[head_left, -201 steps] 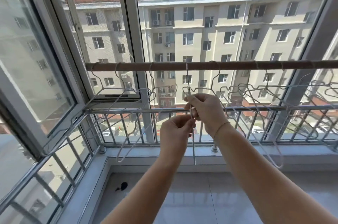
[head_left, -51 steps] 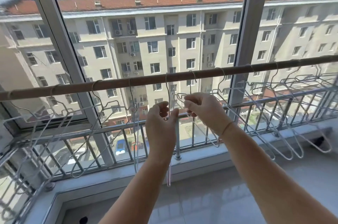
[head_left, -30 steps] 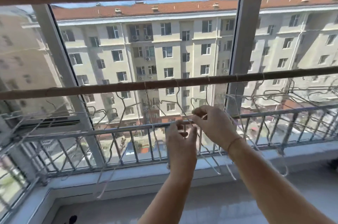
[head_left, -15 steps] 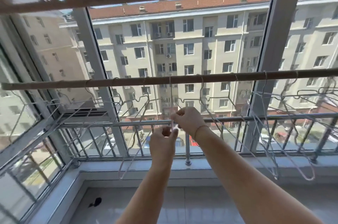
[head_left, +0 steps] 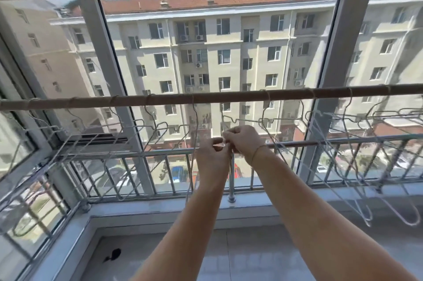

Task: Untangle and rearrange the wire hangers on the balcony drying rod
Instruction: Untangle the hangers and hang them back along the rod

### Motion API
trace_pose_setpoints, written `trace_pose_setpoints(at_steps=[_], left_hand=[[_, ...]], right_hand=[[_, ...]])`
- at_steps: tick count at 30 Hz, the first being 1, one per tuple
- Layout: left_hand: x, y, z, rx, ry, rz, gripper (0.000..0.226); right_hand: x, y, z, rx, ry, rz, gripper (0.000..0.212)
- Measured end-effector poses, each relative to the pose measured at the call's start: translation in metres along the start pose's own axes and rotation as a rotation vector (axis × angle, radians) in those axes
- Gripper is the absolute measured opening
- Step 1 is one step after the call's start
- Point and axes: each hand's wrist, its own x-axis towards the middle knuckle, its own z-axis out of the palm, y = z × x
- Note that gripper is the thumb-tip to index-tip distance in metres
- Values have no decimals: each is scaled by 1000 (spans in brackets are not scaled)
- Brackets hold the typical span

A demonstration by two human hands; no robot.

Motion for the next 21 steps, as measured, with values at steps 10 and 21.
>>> trace_pose_setpoints(at_steps=[10,21], left_hand=[[-54,-78,-24,55,-213,-281,14],[-69,-129,-65,343,-278,-234,22]], right_hand=[[-53,76,1,-20,-211,96,3],[-56,122,-25,-737,-255,-21,44]])
